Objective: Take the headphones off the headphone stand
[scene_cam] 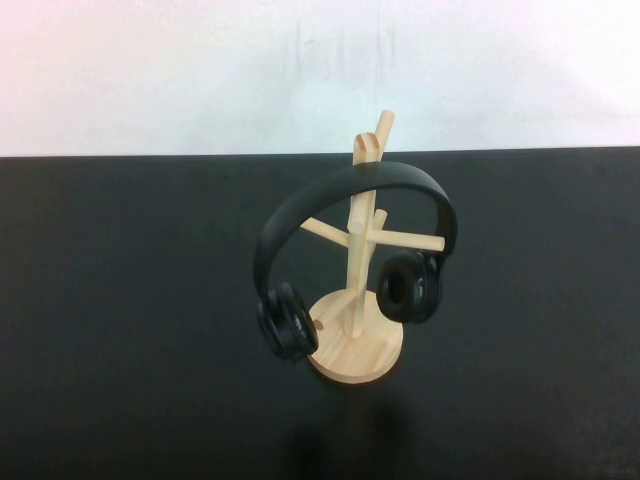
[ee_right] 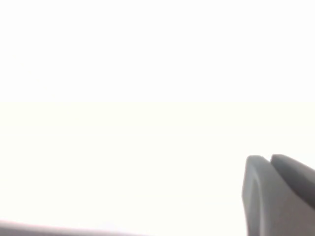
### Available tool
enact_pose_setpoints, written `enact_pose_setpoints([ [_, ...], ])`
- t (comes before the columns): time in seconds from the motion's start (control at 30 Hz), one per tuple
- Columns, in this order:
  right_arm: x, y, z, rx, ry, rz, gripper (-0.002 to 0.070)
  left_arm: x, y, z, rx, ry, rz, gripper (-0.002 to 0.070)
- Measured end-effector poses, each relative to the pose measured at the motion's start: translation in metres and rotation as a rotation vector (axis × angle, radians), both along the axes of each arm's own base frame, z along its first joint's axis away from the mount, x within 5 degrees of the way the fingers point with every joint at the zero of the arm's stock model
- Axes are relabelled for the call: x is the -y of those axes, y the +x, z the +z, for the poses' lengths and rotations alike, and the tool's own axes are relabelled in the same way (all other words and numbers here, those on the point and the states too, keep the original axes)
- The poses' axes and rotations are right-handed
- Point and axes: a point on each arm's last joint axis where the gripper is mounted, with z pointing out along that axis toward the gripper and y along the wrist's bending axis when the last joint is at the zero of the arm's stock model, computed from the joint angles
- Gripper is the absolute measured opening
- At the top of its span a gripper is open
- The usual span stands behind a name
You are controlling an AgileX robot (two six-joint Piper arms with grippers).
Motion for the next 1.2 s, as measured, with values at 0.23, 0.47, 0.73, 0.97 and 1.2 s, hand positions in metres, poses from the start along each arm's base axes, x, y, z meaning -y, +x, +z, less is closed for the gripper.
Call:
enact_pose_setpoints([
  [0.23, -0.002, -0.004, 0.010, 0.117, 0.086, 0.055, -0.0010, 0.000, 0.000, 0.000, 0.000, 0.000, 0.000, 0.0002],
  [0.47, -0.002, -0.028, 0.045, 0.546, 0.222, 0.170, -0.0010, 0.000, 0.000, 0.000, 0.000, 0.000, 0.000, 0.0002],
  [0.73, 0.008, -0.063, 0.132, 0.656, 0.423, 0.177, -0.0009, 0.000, 0.000, 0.000, 0.000, 0.000, 0.000, 0.0002],
  [0.97, 0.006, -0.022, 0.163, 0.128, 0.435, 0.089, -0.0009, 0.000, 0.000, 0.000, 0.000, 0.000, 0.000, 0.0002],
  [1.2, 0.006, 0.026, 0.136, -0.258, 0.358, 0.002, -0.0009, 0.000, 0.000, 0.000, 0.000, 0.000, 0.000, 0.0003],
])
